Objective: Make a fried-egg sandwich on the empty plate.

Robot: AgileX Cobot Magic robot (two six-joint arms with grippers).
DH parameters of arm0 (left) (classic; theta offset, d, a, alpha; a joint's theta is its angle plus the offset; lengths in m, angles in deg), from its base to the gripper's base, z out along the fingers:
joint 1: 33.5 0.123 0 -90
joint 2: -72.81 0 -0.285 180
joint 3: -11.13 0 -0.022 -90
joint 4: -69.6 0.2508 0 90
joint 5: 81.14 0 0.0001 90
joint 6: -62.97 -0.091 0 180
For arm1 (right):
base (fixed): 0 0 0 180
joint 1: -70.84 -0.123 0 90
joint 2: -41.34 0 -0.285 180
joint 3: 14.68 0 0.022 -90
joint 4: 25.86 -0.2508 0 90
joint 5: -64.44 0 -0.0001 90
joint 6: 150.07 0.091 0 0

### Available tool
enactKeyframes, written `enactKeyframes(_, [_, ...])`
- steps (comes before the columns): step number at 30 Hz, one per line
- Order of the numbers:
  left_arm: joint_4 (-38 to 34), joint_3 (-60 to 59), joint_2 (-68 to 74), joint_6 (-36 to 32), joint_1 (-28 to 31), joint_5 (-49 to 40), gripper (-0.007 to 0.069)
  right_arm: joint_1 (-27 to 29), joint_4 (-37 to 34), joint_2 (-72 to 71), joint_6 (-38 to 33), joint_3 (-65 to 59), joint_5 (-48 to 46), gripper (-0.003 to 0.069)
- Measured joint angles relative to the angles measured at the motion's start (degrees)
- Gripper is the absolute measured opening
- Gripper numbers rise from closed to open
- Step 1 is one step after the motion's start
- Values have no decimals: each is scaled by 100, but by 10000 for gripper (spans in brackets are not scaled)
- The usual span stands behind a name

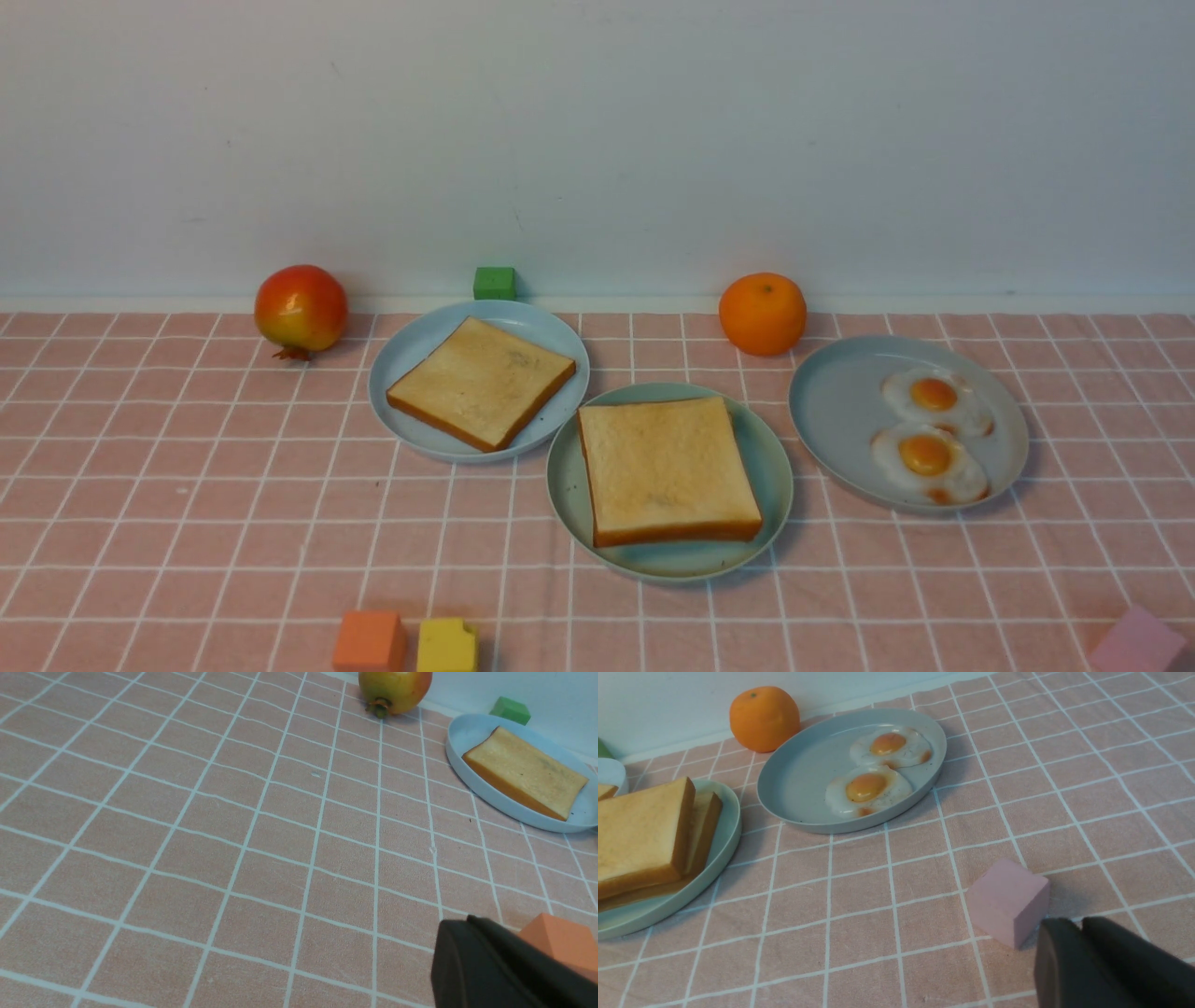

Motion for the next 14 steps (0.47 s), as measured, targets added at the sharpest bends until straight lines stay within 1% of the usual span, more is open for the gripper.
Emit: enactKeyframes(14, [0, 0, 0, 0, 0, 0, 19, 0, 0, 0, 0, 0, 0, 100])
